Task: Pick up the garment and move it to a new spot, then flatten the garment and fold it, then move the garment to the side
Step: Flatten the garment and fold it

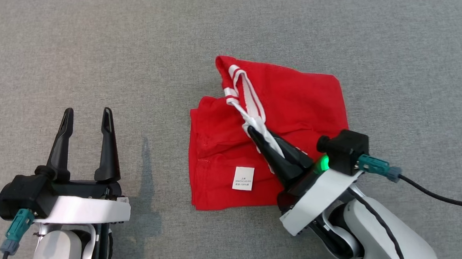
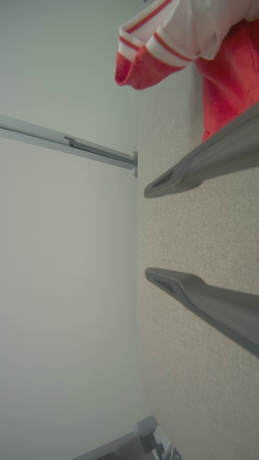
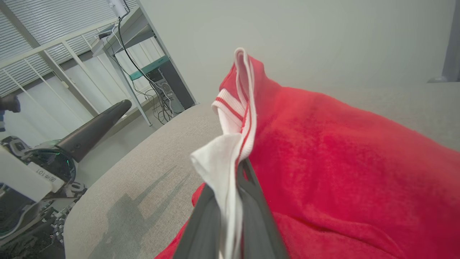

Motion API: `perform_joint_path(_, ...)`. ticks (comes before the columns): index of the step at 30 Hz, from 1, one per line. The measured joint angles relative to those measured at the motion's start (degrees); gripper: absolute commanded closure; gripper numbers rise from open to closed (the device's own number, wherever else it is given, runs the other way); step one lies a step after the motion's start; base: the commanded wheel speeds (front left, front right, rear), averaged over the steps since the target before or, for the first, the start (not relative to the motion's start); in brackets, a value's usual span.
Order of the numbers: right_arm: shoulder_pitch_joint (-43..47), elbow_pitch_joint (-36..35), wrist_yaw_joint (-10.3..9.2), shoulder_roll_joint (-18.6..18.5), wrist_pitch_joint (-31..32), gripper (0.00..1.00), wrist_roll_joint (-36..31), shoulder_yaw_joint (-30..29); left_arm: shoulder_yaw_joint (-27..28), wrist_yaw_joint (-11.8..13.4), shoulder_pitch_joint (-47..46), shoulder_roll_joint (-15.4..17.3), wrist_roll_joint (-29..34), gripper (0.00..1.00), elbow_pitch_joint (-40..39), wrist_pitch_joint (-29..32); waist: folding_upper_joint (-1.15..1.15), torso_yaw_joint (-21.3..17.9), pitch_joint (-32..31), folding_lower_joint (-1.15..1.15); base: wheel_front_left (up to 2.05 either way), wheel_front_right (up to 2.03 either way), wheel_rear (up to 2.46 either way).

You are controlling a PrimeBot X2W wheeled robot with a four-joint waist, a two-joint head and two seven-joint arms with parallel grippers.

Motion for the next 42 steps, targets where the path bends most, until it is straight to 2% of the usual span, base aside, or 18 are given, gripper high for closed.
perform_joint_path(7, -4.1, 5.9, 0.0, 0.0, -3.6, 1.0, 5.7, 6.1, -0.7, -0.7, -0.4, -0.9, 0.6, 0.0, 1.0, 0.0, 0.0, 1.0, 0.1, 0.0, 0.0, 0.0, 0.0)
perform_joint_path(8, -4.8, 6.8, 0.0, 0.0, -3.9, 0.84, 6.2, 7.0, -0.8, -0.9, -0.4, -1.0, 0.7, 0.0, 1.1, 0.0, 0.0, 1.0, 0.1, 0.0, 0.0, 0.0, 0.0)
perform_joint_path(9, -5.3, 7.2, 0.0, 0.0, -4.6, 0.53, 7.2, 7.7, -0.9, -0.9, -0.4, -1.1, 0.8, 0.0, 1.2, 0.0, 0.0, 1.1, 0.0, 0.0, 0.0, 0.0, 0.0)
perform_joint_path(10, -5.6, 7.5, 0.0, 0.0, -5.2, 0.0, 8.1, 8.3, -1.0, -0.9, -0.5, -1.2, 0.9, 0.0, 1.2, 0.0, 0.0, 1.1, 0.1, 0.0, 0.0, 0.0, 0.0)
perform_joint_path(15, -7.3, 6.7, 0.0, 0.0, -8.1, 0.0, 11.2, 9.6, -1.0, -0.9, -0.6, -1.4, 1.3, 0.0, 1.4, 0.0, 0.0, 0.8, 0.0, 0.0, 0.0, 0.0, 0.0)
perform_joint_path(20, -7.7, 1.7, 0.0, 0.1, -9.5, 0.0, 12.8, 6.9, -0.8, -0.8, -0.5, -1.5, 1.6, 0.0, 1.2, 0.0, 0.0, 0.0, -0.4, 0.0, 0.0, 0.0, 0.0)
perform_joint_path(22, -7.7, -0.9, 0.0, 0.1, -9.8, 0.0, 12.3, 3.7, -0.8, -0.5, -0.2, -1.5, 1.7, 0.0, 1.1, 0.0, 0.0, -0.4, -0.7, 0.0, 0.0, 0.0, 0.0)
perform_joint_path(27, -5.3, -6.3, 0.0, -0.3, -9.8, 0.0, 5.3, -7.8, -0.2, 0.5, 0.4, -1.3, 2.0, 0.0, 0.6, 0.0, 0.0, -1.5, -1.7, 0.0, 0.0, 0.0, 0.0)
perform_joint_path(34, 1.9, -10.7, 0.0, -3.8, -6.4, 0.0, -3.9, -22.2, 0.1, 1.6, 1.7, -1.0, 2.0, 0.0, -0.2, 0.3, 0.0, -2.4, -3.6, 0.0, 0.0, 0.0, 0.0)
perform_joint_path(39, 8.7, -11.5, 0.0, -6.5, -5.0, 0.0, -9.1, -29.6, 0.0, 2.2, 3.4, -0.5, 2.1, 0.0, -1.0, 0.8, 0.0, -2.8, -5.2, 0.0, 0.0, 0.0, 0.0)
perform_joint_path(42, 11.2, -11.5, 0.01, -7.2, -4.5, 0.0, -10.8, -31.7, -0.1, 2.5, 4.1, -0.3, 2.2, 0.0, -1.4, 1.1, 0.0, -3.0, -5.9, 0.0, 0.0, 0.0, 0.0)
